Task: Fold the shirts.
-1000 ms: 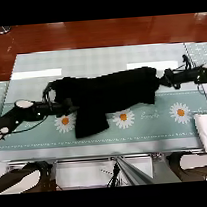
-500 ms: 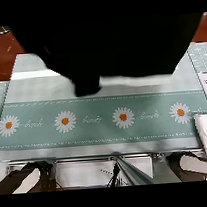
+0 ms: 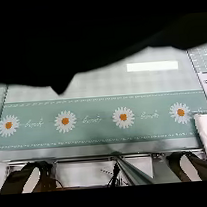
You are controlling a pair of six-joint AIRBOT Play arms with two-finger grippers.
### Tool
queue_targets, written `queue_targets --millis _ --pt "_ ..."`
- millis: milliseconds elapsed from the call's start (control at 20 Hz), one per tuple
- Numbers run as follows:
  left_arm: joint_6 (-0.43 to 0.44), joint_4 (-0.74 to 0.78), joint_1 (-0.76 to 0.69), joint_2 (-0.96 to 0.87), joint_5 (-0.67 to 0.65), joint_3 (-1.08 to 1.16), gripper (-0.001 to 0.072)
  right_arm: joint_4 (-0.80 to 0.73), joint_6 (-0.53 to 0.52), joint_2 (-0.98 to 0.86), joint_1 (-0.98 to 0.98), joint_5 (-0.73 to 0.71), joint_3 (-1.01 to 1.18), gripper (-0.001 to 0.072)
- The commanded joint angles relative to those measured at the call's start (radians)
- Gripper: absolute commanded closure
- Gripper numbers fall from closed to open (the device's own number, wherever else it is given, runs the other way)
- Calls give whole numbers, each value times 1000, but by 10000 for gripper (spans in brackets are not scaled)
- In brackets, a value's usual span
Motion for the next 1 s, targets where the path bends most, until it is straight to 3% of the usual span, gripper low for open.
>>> queue_targets --millis 0,200,400,650,800,950 --pt "-53 144 3 84 -130 18 689 -77 41 118 0 82 -19 687" --pt "-87 193 3 79 -299 -32 689 -66 68 173 0 144 -226 687" --pt "-127 188 3 72 -318 -301 689 56 42 166 0 136 -515 687" --pt "-126 109 -6 -80 -92 -653 689 80 -52 -9 131 8 -808 687" --pt "-127 77 -52 -288 106 -695 688 52 -107 -256 254 -171 -826 687" --pt "-127 75 -101 -505 268 -650 688 54 -91 -542 257 -341 -775 687"
